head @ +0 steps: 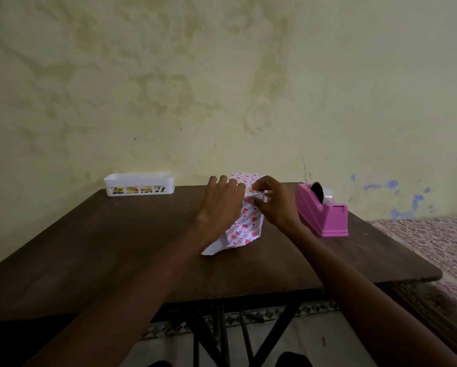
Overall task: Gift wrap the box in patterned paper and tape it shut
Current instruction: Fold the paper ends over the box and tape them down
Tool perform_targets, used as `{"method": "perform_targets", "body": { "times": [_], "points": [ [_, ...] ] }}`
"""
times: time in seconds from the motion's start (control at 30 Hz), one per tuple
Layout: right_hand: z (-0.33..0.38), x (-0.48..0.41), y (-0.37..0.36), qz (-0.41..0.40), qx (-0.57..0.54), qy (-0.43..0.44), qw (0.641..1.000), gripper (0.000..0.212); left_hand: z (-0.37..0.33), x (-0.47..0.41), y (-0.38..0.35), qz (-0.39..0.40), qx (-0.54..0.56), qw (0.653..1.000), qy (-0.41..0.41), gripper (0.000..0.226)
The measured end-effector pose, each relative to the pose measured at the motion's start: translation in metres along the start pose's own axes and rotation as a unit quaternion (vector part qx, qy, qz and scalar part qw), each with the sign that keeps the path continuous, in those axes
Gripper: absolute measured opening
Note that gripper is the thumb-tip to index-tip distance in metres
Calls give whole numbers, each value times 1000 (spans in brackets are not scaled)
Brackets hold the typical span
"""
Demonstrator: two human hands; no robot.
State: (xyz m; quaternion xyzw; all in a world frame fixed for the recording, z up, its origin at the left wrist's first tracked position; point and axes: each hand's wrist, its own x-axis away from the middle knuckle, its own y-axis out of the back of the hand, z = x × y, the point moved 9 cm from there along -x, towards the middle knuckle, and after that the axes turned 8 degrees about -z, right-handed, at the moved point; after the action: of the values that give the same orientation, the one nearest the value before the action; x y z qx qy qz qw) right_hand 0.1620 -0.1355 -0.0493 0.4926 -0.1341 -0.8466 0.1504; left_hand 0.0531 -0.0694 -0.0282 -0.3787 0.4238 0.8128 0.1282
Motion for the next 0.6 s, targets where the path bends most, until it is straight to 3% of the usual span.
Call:
{"method": "perform_targets", "body": {
  "times": [0.13,0.33,0.6],
  "points": [
    [-2,0,-1,-5,11,0,1000,18,-11,-6,3,15,0,1000,-19,30],
    [1,-3,0,7,12,-2,1000,16,-3,-12,0,17,18,1000,-4,36],
    [1,-8,-3,12,22,8,1000,16,11,-26,-8,35,-19,997,-69,23]
  ]
}}
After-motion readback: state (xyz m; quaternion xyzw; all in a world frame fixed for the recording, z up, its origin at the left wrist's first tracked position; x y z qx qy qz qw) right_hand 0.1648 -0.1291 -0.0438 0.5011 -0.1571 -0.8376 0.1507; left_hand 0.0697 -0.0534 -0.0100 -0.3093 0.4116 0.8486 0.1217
